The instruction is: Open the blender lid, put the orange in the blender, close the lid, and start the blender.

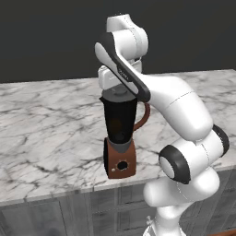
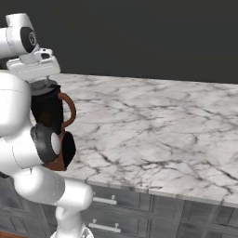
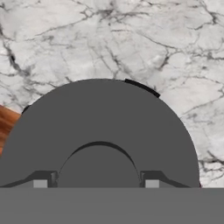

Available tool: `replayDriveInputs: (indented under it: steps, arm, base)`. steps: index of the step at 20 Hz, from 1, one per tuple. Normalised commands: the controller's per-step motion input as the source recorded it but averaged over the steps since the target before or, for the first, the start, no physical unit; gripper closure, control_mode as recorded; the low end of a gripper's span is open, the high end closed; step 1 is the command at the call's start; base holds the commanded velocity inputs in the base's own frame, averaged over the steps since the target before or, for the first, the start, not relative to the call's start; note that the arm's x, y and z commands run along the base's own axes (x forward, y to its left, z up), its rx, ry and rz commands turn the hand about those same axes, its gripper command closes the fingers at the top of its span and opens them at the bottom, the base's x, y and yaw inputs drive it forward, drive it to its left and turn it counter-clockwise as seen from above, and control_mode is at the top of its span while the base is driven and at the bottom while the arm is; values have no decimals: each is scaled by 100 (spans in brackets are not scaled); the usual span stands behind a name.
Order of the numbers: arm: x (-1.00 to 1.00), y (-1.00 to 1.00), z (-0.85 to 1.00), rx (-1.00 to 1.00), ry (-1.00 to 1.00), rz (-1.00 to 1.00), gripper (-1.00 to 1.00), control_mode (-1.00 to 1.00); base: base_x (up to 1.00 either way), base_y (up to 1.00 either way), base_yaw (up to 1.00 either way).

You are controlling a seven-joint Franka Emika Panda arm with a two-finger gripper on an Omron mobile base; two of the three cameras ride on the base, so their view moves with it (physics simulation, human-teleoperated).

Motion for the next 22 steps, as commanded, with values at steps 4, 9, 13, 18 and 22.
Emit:
replayDriveInputs:
  steps: [4,9,13,18,22]
  arm:
    - [27,0,-14,0,-3,12,100,-100]
    - [17,0,-14,0,-5,12,100,-100]
    - [23,0,-11,0,-8,8,100,-100]
    - [21,0,-5,0,-3,0,100,-100]
    - [5,0,-3,2,0,-7,100,-100]
  base:
    - [0,0,0]
    - [0,0,0]
    - [0,0,0]
    - [0,0,0]
    - [0,0,0]
